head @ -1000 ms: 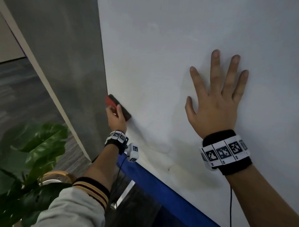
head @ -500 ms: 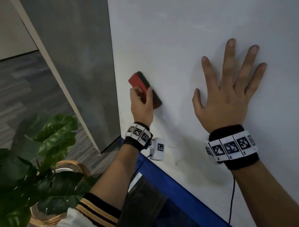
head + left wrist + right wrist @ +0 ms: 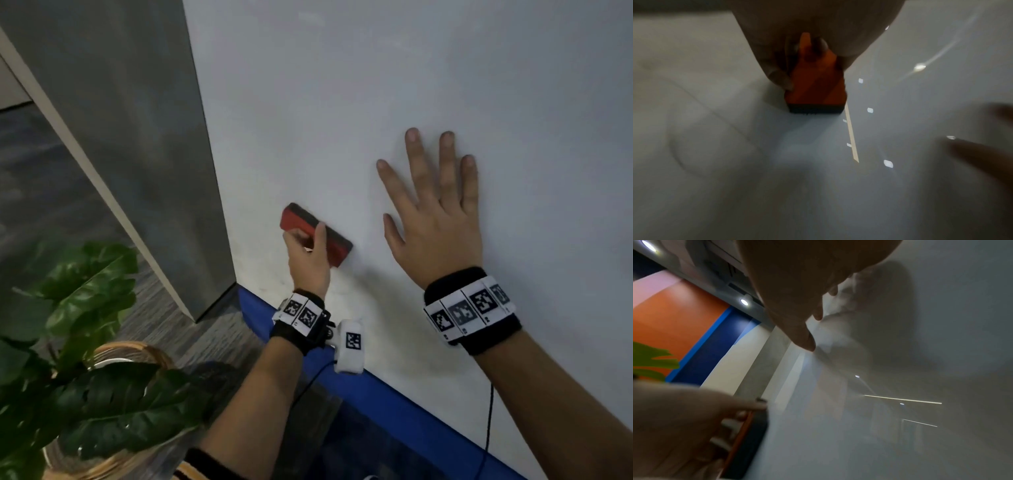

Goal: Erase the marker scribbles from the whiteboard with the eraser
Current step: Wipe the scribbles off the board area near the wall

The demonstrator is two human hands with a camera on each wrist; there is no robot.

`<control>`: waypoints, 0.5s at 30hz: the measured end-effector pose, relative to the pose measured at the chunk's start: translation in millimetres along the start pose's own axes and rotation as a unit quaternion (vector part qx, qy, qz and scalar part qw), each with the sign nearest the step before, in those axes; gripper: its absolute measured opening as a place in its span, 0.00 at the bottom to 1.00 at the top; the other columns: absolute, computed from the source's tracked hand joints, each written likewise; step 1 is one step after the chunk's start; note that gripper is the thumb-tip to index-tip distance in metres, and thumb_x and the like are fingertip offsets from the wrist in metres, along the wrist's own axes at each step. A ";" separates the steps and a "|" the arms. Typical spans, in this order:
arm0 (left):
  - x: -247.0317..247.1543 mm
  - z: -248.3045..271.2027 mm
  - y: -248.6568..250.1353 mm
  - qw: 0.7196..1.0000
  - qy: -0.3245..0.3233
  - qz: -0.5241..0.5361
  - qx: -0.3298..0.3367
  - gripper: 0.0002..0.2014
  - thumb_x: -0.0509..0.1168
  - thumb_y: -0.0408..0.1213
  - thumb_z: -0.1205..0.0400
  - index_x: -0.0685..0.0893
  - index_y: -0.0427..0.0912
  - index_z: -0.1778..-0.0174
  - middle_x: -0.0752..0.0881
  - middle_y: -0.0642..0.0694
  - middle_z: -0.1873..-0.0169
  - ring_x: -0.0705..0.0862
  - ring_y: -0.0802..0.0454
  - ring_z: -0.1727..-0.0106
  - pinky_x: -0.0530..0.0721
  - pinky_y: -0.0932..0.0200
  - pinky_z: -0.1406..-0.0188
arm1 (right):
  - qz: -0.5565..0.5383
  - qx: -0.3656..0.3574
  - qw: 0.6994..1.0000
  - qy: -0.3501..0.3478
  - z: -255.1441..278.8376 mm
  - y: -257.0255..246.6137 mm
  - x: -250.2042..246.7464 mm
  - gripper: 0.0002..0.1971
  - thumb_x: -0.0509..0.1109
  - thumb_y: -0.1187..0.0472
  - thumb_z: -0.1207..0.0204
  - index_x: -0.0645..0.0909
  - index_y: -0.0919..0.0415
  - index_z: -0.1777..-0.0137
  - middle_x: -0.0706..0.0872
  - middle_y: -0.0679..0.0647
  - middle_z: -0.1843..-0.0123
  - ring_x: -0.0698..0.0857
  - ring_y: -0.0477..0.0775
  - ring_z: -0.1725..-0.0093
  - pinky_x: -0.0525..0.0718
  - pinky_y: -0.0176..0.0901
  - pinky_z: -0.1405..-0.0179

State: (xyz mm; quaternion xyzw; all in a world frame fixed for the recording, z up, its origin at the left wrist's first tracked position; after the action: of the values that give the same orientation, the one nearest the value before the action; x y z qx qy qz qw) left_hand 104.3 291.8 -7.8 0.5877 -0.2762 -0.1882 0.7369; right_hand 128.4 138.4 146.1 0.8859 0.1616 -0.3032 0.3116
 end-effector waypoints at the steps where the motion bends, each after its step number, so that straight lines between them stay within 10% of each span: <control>1: 7.3 10.6 4.5 1.000 -0.018 0.021 0.010 0.15 0.68 0.57 0.17 0.68 0.61 0.59 0.77 0.56 0.60 0.81 0.49 0.58 0.87 0.34 0.51 | -0.001 0.004 1.000 0.000 -0.8 -0.8 -0.4 0.36 0.67 0.55 0.17 0.58 0.52 0.11 0.51 0.62 0.09 0.47 0.72 0.12 0.33 0.63 0.13; 5: 5.8 1.8 -23.9 0.999 0.029 0.003 -0.041 0.14 0.63 0.56 0.12 0.65 0.58 0.57 0.81 0.52 0.57 0.79 0.49 0.61 0.86 0.40 0.53 | -0.007 -0.011 1.000 -0.005 1.9 4.2 -3.1 0.36 0.68 0.59 0.19 0.61 0.53 0.12 0.52 0.62 0.09 0.48 0.73 0.12 0.35 0.62 0.12; 10: -13.8 3.3 -99.4 0.940 0.033 0.026 -0.339 0.19 0.60 0.47 0.09 0.66 0.40 0.29 0.79 0.32 0.30 0.83 0.31 0.36 0.89 0.38 0.54 | -0.005 -0.035 0.999 -0.016 10.2 12.1 -6.1 0.36 0.68 0.60 0.20 0.63 0.53 0.12 0.53 0.62 0.09 0.51 0.71 0.11 0.37 0.60 0.11; 15: 6.8 8.7 -67.6 0.953 0.068 0.092 -0.281 0.17 0.62 0.44 0.09 0.69 0.42 0.28 0.80 0.39 0.37 0.83 0.36 0.36 0.88 0.33 0.39 | -0.002 -0.046 0.999 -0.016 15.3 10.2 -5.7 0.36 0.67 0.61 0.20 0.62 0.53 0.12 0.52 0.62 0.09 0.51 0.71 0.11 0.39 0.61 0.11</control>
State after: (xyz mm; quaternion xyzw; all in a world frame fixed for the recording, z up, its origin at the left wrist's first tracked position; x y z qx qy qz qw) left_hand 107.3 264.9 -70.8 0.3401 -0.2146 -0.1489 0.9034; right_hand 122.3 120.2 144.9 0.8652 0.1720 -0.3103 0.3544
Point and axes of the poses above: each hand's wrist, its own z-axis away from the middle knuckle, its own x-axis out of the palm, y = z × x, the point moved 1 cm from there along -z, towards the middle knuckle
